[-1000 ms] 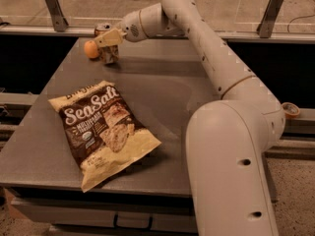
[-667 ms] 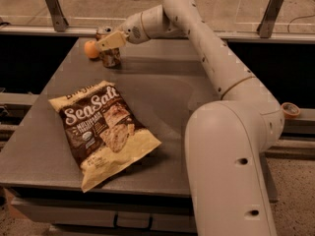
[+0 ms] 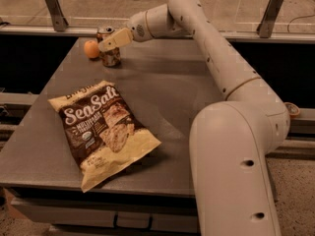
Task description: Move orange can near brown chip bag
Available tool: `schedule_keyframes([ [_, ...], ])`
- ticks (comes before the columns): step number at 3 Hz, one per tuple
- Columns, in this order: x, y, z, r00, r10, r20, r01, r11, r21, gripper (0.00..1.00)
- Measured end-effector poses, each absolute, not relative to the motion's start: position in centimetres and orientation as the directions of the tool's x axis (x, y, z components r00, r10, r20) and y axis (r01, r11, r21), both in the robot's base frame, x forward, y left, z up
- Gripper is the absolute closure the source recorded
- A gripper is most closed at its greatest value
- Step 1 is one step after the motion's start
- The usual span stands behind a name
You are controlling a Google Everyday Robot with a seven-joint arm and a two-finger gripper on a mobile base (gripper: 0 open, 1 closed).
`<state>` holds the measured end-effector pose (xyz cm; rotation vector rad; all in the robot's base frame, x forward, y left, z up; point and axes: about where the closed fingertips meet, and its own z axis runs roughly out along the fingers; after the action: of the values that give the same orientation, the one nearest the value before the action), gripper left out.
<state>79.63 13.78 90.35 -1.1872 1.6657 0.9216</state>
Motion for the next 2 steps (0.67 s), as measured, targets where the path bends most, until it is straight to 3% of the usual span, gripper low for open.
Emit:
schedule_keyframes([
  [1,79.7,10.3,91.8,-0.189,-0.277,-0.942,-0.936,0.342,0.087,0.00],
  [2,78.9,1.8,94.0,-0.209,-0.215,-0.954,-0.873,0.480,0.084,0.00],
])
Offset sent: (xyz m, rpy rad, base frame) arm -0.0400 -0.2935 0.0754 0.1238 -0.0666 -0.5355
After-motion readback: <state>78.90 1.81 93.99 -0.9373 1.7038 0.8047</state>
